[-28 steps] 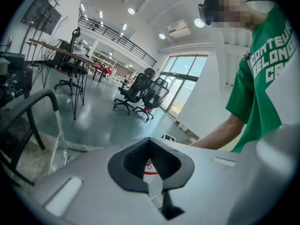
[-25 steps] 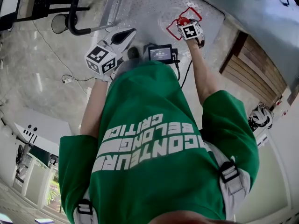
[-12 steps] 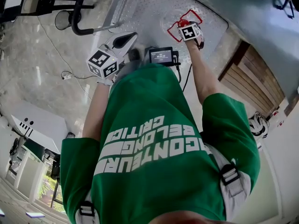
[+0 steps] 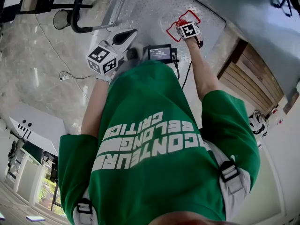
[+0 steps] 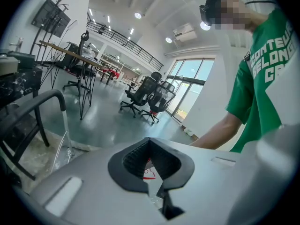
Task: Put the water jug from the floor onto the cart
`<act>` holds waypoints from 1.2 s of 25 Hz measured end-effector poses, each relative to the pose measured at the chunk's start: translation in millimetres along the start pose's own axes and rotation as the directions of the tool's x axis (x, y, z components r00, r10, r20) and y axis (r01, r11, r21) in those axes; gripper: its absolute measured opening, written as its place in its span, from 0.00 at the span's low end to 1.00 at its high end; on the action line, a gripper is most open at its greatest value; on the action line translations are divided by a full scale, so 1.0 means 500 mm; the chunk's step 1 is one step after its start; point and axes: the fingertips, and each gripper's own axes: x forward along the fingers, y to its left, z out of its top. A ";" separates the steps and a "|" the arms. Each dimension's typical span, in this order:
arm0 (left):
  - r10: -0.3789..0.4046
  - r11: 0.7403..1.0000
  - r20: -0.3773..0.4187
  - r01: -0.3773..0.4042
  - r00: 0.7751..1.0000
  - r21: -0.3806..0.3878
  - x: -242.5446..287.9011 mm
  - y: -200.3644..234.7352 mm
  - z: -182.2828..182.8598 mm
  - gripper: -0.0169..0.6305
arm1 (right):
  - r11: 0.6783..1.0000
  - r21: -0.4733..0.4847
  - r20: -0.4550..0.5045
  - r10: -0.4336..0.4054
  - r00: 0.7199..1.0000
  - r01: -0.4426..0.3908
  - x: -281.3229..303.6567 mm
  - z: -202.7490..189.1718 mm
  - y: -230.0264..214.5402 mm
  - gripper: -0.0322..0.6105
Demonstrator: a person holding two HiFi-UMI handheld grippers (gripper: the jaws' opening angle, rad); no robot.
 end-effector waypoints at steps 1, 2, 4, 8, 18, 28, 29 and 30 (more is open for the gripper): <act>-0.004 1.000 0.003 0.004 1.000 0.003 -0.003 -0.001 0.002 0.04 | 1.000 0.007 0.013 0.012 1.000 -0.012 -0.006 0.007 0.003 0.52; -0.009 1.000 0.007 0.009 1.000 0.007 -0.007 -0.002 0.005 0.04 | 1.000 -0.001 0.024 -0.022 0.999 0.022 -0.020 0.012 -0.010 0.52; -0.023 1.000 0.017 0.023 1.000 0.016 -0.015 -0.006 0.008 0.04 | 0.996 -0.004 0.052 -0.094 0.994 0.094 -0.060 0.016 -0.031 0.52; -0.061 0.998 0.038 0.059 0.997 0.035 -0.031 -0.018 0.010 0.04 | 0.988 0.049 0.146 -0.149 0.978 0.143 -0.157 0.007 -0.024 0.52; -0.176 0.981 0.065 0.170 0.982 0.090 -0.096 -0.054 0.003 0.04 | 0.965 0.206 0.453 -0.244 0.857 0.165 -0.455 -0.006 0.074 0.27; -0.272 0.956 0.070 0.261 0.960 0.137 -0.196 -0.100 -0.036 0.04 | 0.967 0.158 0.632 -0.255 0.731 0.201 -0.639 -0.024 0.271 0.04; -0.281 0.953 0.072 0.269 0.957 0.139 -0.208 -0.106 -0.041 0.04 | 0.965 0.155 0.640 -0.262 0.722 0.212 -0.653 -0.032 0.291 0.04; -0.290 0.950 0.074 0.277 0.954 0.141 -0.219 -0.112 -0.046 0.04 | 0.963 0.154 0.647 -0.269 0.713 0.223 -0.667 -0.040 0.311 0.04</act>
